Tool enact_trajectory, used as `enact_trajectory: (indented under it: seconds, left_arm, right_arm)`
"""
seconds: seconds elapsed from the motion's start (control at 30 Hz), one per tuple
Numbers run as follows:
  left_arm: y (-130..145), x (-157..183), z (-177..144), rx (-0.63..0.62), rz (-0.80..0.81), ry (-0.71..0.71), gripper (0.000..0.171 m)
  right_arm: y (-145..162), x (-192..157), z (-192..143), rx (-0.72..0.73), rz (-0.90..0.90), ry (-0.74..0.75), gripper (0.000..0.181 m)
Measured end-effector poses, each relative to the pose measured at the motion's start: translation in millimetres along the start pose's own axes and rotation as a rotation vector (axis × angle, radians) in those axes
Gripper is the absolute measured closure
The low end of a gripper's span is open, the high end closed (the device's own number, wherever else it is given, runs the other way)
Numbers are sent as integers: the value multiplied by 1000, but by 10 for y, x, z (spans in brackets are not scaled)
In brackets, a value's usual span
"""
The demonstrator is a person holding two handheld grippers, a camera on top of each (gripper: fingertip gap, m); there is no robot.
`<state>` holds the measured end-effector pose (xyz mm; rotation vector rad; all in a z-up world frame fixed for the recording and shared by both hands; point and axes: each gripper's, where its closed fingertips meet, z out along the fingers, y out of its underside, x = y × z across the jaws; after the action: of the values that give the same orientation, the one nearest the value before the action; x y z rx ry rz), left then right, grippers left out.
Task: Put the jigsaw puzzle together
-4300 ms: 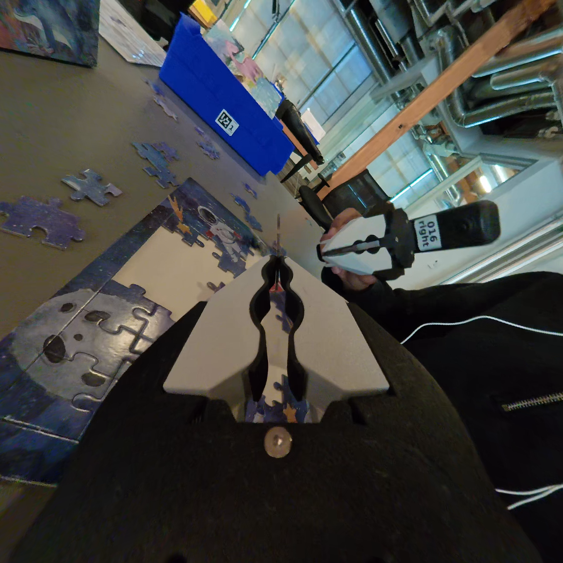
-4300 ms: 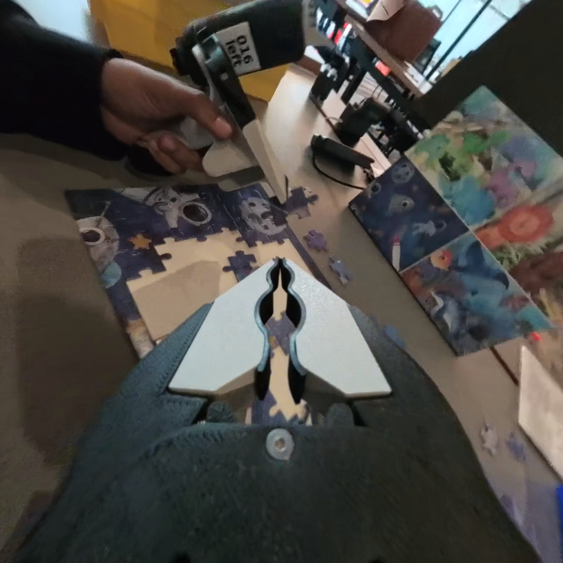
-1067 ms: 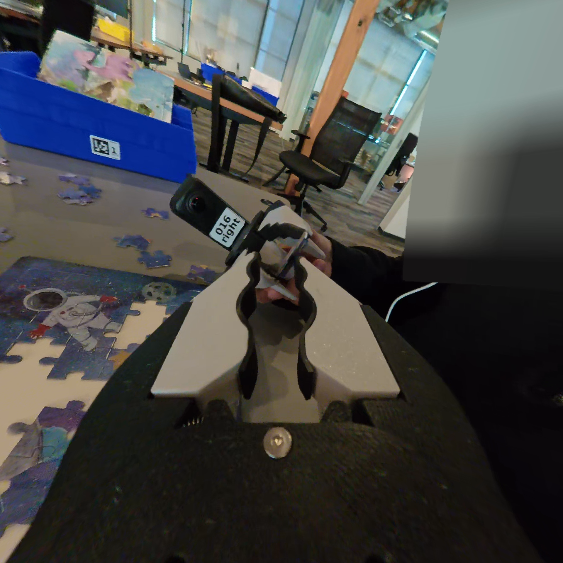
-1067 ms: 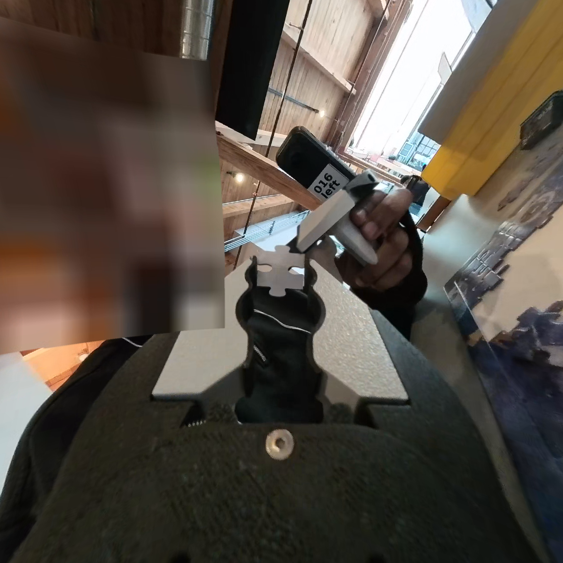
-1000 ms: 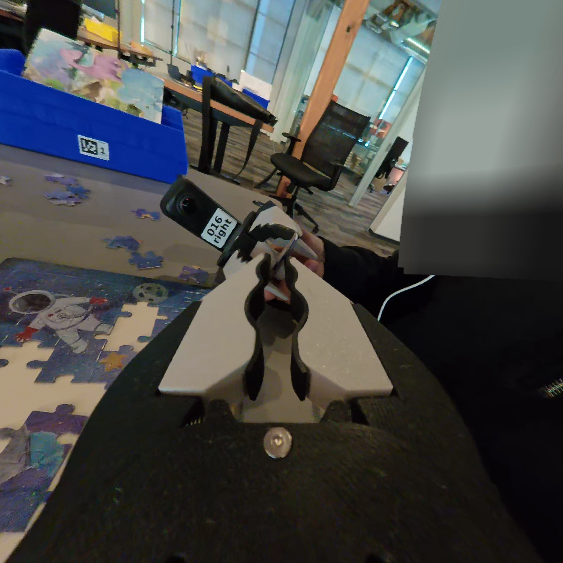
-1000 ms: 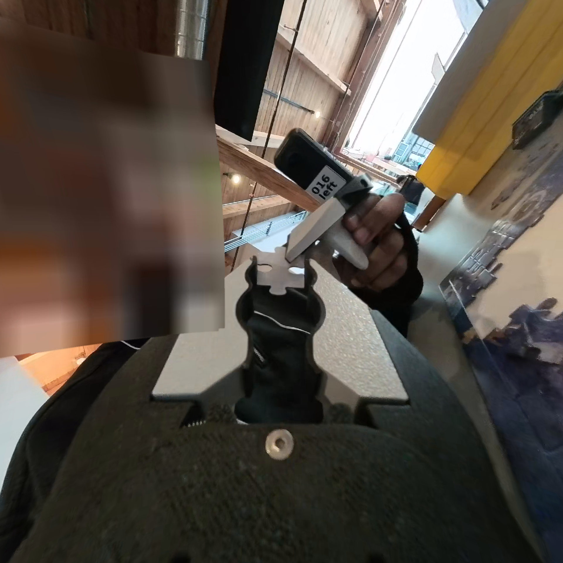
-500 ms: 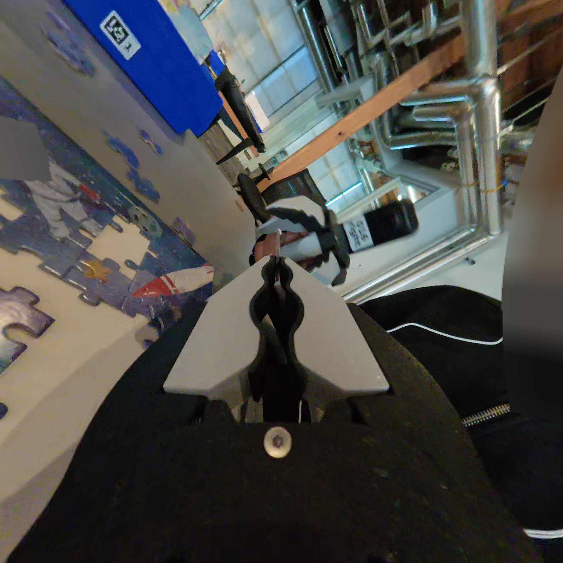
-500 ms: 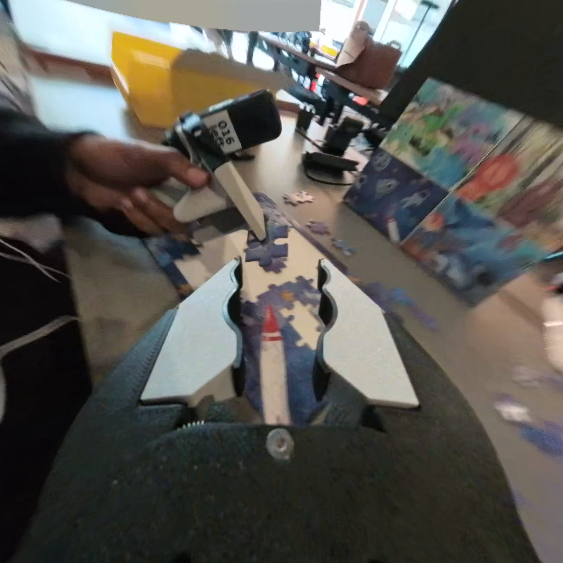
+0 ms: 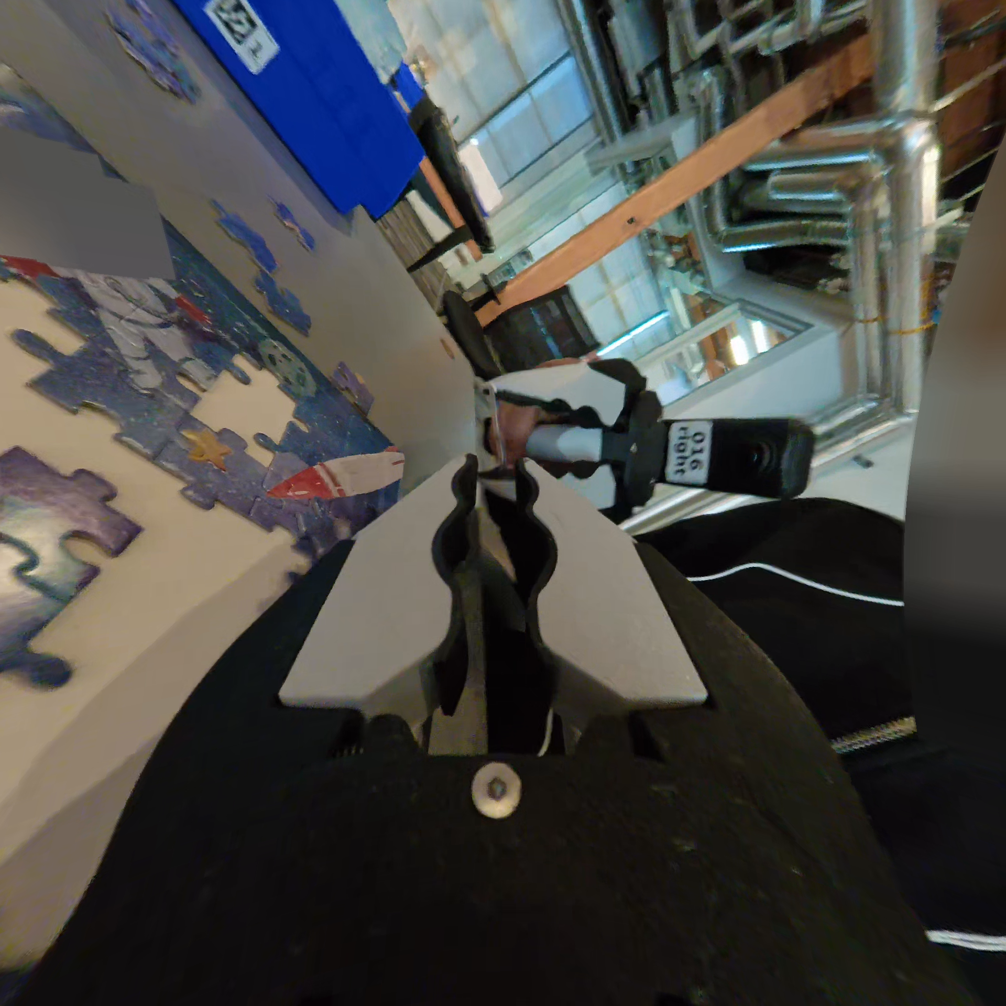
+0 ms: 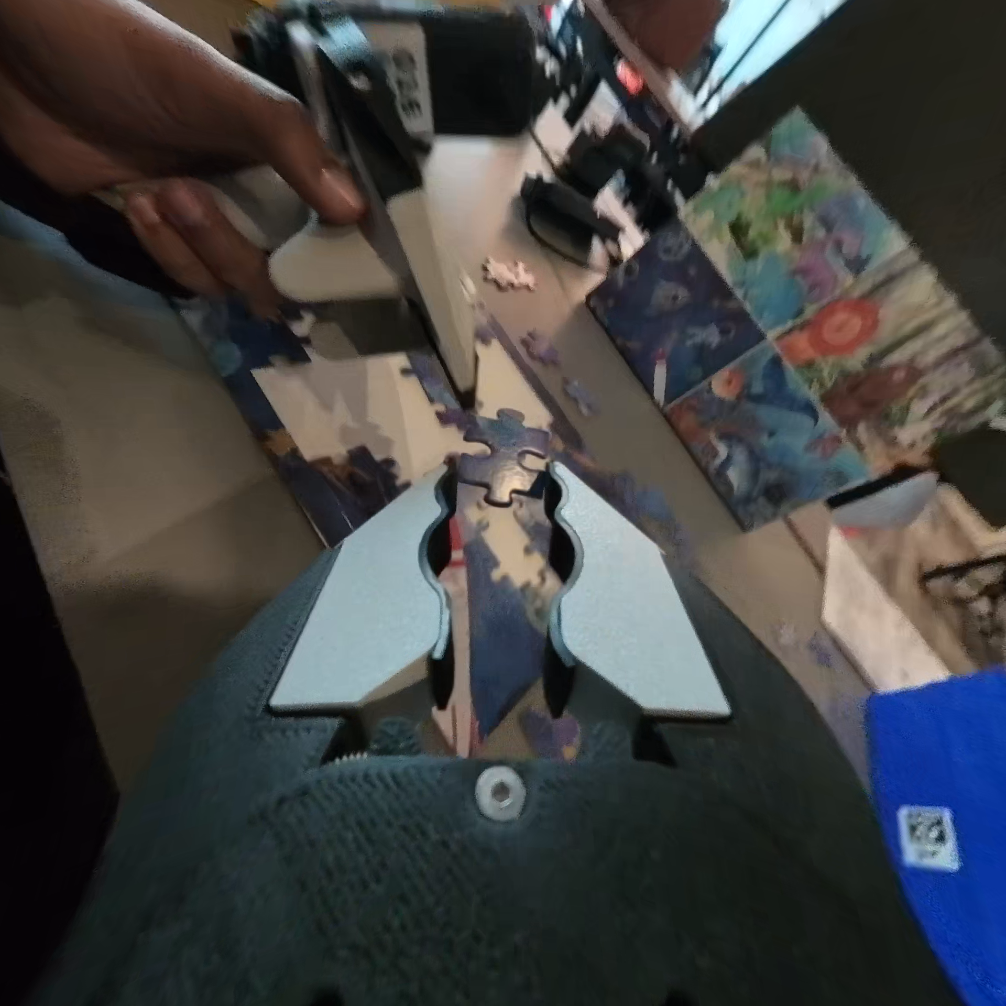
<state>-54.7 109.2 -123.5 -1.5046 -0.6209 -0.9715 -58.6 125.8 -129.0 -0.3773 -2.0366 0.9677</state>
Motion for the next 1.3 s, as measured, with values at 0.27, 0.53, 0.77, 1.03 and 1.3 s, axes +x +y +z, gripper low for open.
enact_trajectory:
  seconds: [0.27, 0.53, 0.77, 1.03, 1.3]
  left_arm:
    - [336, -496, -182, -261, 376, -569, 122]
    - [475, -486, -80, -290, 348, -515, 111]
    - [544, -442, -39, -323, 356, -488, 111]
    - [596, -418, -4, -347, 351, -472, 114]
    - [554, -411, -14, -329, 373, -482, 115]
  right_arm:
    - [459, -512, -22, -266, 410, -284, 150]
    - [521, -633, 109, -349, 337, -278, 150]
    - [527, -610, 124, -371, 324, -276, 150]
    - [549, -581, 137, -393, 345, -283, 143]
    - [524, -538, 131, -361, 390, -277, 151]
